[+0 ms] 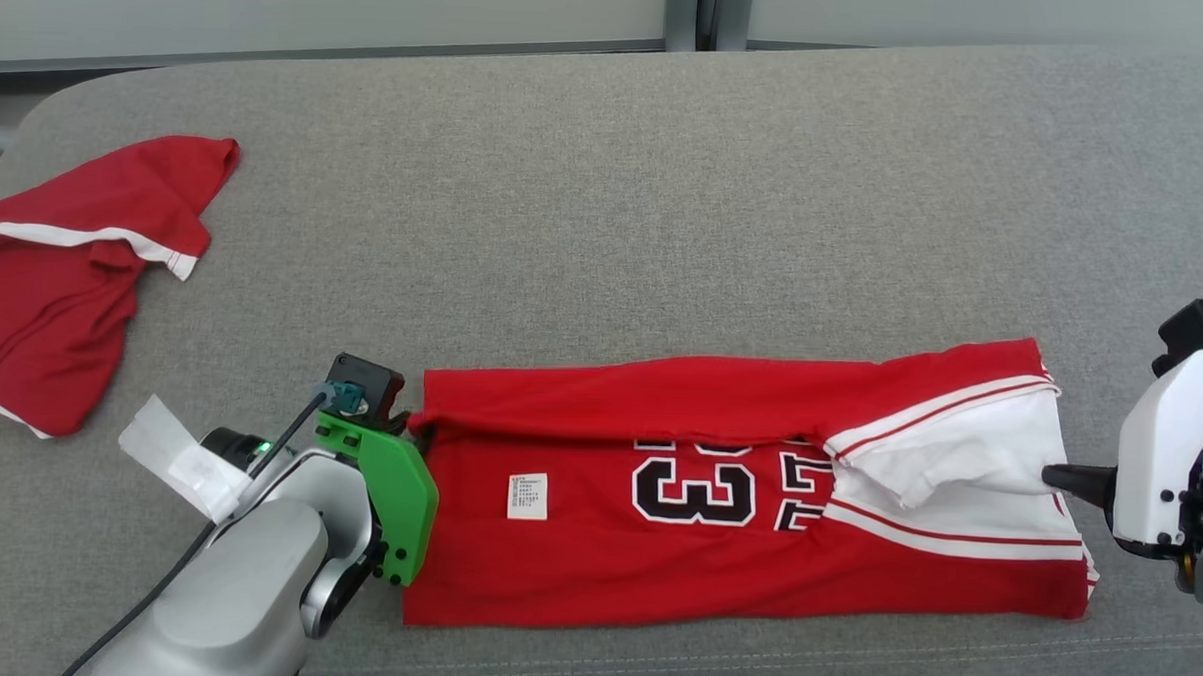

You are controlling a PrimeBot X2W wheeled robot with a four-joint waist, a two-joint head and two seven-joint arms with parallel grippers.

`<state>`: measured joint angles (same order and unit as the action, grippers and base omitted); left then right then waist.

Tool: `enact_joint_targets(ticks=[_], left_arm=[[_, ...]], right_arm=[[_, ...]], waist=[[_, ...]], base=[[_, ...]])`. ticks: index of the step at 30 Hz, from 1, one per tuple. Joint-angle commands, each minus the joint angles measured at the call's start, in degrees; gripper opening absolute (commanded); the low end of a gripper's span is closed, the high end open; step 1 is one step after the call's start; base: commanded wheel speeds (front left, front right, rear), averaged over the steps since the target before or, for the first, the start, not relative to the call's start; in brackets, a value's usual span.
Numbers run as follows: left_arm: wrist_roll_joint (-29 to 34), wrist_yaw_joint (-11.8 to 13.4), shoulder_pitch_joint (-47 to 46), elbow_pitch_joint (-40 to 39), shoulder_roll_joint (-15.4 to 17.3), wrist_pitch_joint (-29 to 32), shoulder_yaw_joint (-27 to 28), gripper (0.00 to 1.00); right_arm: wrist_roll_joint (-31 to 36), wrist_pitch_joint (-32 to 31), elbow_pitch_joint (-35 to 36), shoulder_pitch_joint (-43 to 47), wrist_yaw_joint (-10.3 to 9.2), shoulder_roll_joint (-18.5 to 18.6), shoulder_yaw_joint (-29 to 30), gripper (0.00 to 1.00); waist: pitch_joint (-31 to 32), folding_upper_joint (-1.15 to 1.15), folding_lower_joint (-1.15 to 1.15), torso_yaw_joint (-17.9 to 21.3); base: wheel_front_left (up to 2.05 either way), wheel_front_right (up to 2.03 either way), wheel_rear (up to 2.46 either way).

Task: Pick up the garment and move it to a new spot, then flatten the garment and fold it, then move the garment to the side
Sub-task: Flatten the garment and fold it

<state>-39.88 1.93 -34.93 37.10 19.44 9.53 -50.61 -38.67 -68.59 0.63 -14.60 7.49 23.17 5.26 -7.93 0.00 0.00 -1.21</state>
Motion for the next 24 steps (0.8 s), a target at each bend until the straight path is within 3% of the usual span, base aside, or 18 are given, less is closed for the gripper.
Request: enact_joint_targets(ticks=[1,6,7,8,18,24], left_arm=[[-0.5,-0.2,0.9,0.3,0.2,0.2,-0.1,1.0],[-0.9,0.3,1.5,1.3,0.0,0.1,-0.1,1.0],[-1.0,0.7,1.6,1.4,0.0,-0.3,0.1,1.0],[-1.1,0.7,1.9,1.7,0.1,-0.4,0.2,1.0],[-2.3,4.0,4.9,1.9,1.1,-4.0,2.1,1.0],[-2.6,8.0,8.0,-2.2,0.9,-15.1,6.0,1.0]], right_arm=[[-0.5,-0.6,-0.3,0.8,0.0,0.0,-0.1,0.0],[1.0,-1.8,-0.9,2.0,0.0,1.2,-0.3,0.0],[0.7,-1.4,-1.1,2.0,0.0,0.6,0.2,0.64],[0.4,-1.4,-1.4,2.1,0.0,0.0,0.4,1.0],[3.0,0.0,-1.4,6.0,0.0,-0.6,0.4,1.0],[3.2,9.7,1.8,9.4,0.0,-3.2,0.9,1.0]], waist=[[0.1,0.0,0.0,-0.1],[0.8,0.0,0.0,-0.3],[1.0,0.0,0.0,-0.3],[1.4,0.0,0.0,-0.3],[5.8,0.0,0.0,-0.7],[8.6,0.0,0.0,-1.1]], base=[[0.0,0.0,0.0],[0.0,0.0,0.0],[0.0,0.0,0.0],[0.0,0.0,0.0],[0.0,0.0,0.0],[0.0,0.0,0.0]])
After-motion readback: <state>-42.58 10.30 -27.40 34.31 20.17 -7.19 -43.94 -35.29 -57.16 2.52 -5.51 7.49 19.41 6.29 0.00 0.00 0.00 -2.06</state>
